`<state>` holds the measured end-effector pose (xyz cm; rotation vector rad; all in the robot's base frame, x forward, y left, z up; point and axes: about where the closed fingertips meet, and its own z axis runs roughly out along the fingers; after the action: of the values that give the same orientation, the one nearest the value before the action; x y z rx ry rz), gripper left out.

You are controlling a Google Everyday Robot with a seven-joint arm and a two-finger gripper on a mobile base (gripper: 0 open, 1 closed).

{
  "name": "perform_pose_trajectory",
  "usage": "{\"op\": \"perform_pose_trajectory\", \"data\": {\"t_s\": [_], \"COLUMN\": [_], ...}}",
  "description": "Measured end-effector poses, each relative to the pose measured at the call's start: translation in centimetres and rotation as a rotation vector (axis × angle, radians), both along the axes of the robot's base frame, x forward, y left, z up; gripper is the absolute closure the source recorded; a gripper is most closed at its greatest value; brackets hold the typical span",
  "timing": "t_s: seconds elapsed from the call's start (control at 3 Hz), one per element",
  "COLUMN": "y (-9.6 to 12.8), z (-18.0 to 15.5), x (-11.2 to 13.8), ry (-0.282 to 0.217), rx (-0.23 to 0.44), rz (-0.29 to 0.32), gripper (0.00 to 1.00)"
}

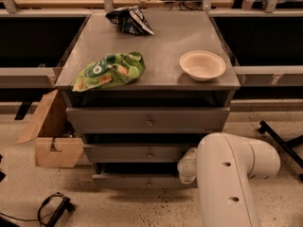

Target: Open bottom drawer

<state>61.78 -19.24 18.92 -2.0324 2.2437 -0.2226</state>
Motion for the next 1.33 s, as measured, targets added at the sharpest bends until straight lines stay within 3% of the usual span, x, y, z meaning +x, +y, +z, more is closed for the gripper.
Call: {"op": "perform_pose_trajectory", "data": {"t_s": [0.67, 1.0, 1.33], "y": [0.0, 0.0, 0.0], "z": [0.0, 0.0, -0.01], "x": [0.0, 0.0, -0.01], "ry": [0.0, 0.0, 0.0], "rx": [0.0, 0.0, 0.0], "rz": [0.0, 0.0, 0.0], "gripper": [0.09, 0.0, 0.0]}}
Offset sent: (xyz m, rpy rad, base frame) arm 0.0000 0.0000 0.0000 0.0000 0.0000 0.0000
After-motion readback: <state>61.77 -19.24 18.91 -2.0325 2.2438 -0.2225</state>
